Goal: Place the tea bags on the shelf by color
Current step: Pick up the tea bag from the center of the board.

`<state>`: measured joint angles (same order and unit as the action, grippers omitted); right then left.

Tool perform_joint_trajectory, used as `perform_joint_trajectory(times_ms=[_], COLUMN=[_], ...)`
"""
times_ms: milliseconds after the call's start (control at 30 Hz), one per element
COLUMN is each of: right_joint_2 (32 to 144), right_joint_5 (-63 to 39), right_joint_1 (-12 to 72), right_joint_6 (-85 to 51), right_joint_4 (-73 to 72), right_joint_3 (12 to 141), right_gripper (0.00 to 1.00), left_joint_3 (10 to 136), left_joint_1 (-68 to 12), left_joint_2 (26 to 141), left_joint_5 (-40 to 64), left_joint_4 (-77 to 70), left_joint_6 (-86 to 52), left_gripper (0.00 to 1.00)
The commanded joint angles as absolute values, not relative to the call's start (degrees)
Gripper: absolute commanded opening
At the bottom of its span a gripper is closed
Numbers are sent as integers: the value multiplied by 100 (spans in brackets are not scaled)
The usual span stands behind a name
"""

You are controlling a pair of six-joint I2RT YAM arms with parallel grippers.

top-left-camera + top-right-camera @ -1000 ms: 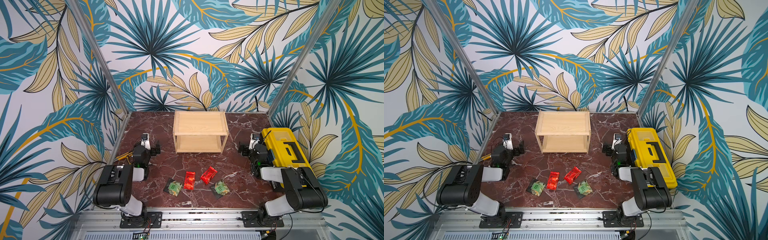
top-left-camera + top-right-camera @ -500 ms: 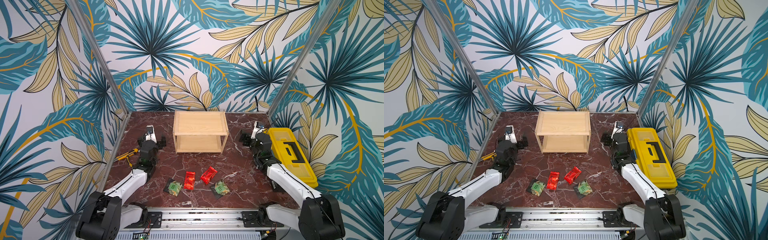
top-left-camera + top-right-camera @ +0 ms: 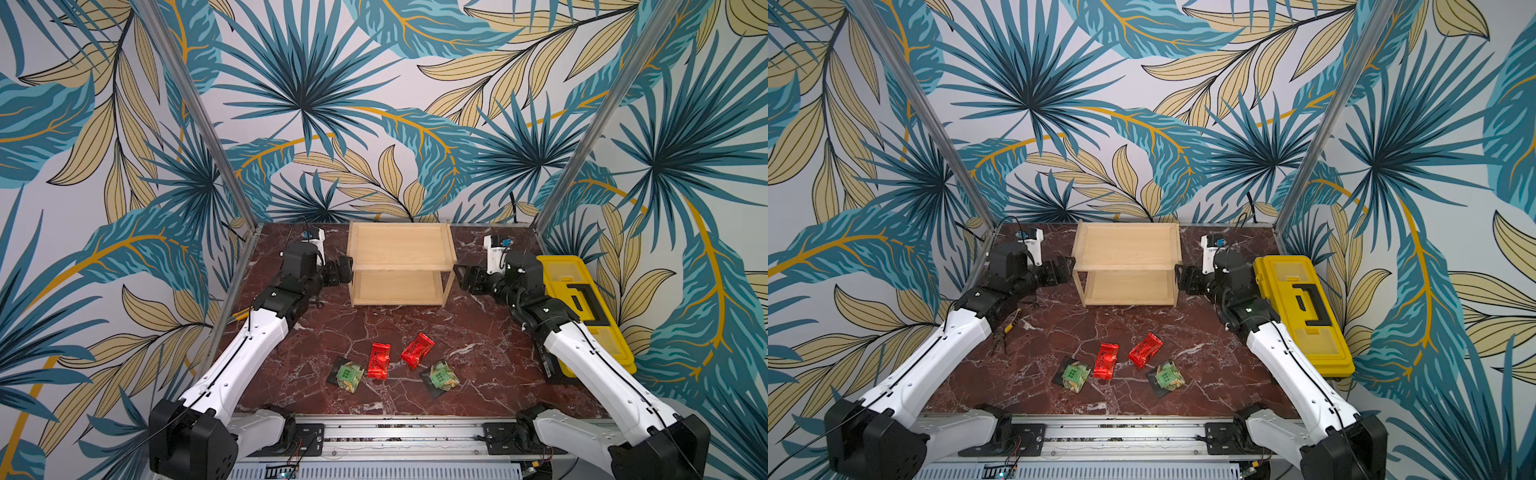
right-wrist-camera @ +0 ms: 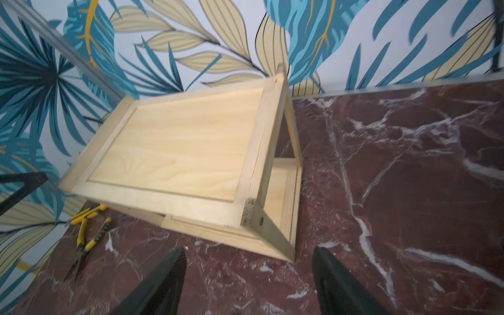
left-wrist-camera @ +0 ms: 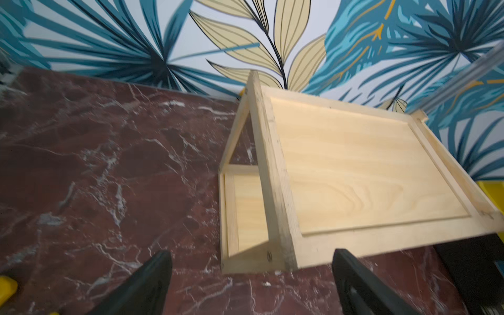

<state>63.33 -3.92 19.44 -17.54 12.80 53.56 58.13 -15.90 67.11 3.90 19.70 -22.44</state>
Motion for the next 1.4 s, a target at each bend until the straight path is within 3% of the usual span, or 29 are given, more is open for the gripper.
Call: perform_joint_trajectory(times_ms=[0,167,333,533,733,867,933,1033,1367], right_joint_2=[6131,5855,5739,6008,6338,6648,6816,7132,7698], right_joint_5=[-342,744,1565,996,598,523,969,1834,2737], right_joint_1=[2292,3305,4257,4570,4570,4654,5023,5501,5857], right_joint_6=[-1577,-1630,-3366,-4483,-4922,-4874,-4593,-4227,-3254], right_joint_4=[1731,1953,1551,280,-640,-598,-73,698,1290], right_joint_3=[4745,4101,3350,2608,2123,2152,2435,2899,3497], right_gripper=[75,71,66,63,61,55,53,60,67], left_joint_3=[5326,4406,3897,3891,4253,4300,4285,4325,4622], left_joint_1=[-1600,-1639,-2008,-3293,-4147,-4254,-4254,-4246,-4119], left_joint_2=[6016,5482,5315,5243,6134,6600,6722,6861,7072], left_joint_5=[989,941,1114,758,1114,1279,1320,1371,1279], left_joint_4=[2588,2628,2709,2764,2513,2067,1863,1679,1367], left_joint_6=[-2429,-2677,-2901,-2696,-2439,-2374,-2343,-2353,-2286], left_gripper=[96,96,92,88,80,78,79,80,87])
